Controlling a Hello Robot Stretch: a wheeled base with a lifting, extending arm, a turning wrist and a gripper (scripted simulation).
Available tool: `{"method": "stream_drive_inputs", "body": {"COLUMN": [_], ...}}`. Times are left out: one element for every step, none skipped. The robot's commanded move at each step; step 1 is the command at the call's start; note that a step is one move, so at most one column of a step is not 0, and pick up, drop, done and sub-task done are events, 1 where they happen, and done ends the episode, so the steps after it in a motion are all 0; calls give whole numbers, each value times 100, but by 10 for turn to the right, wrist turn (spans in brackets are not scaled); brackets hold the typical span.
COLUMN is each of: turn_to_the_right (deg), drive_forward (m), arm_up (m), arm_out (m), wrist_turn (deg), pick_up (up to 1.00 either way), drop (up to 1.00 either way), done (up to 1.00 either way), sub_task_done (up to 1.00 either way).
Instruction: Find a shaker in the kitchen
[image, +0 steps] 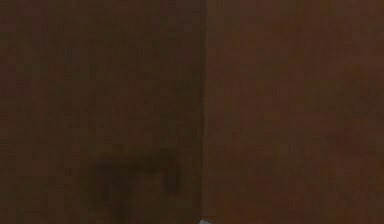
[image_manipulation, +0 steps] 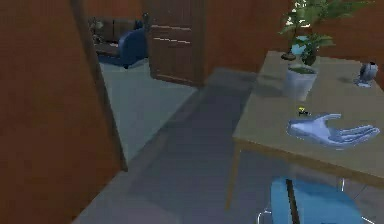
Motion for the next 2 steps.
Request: {"method": "stream_drive_inputs", "body": {"turn_to_the_right": [450, 360], "drive_forward": [0, 0], "arm_up": [0, 0], "arm_out": [0, 0], "wrist_turn": [0, 0], "pick_up": [0, 0], "drop": [0, 0], "done": [0, 0], "sub_task_done": [0, 0]}}
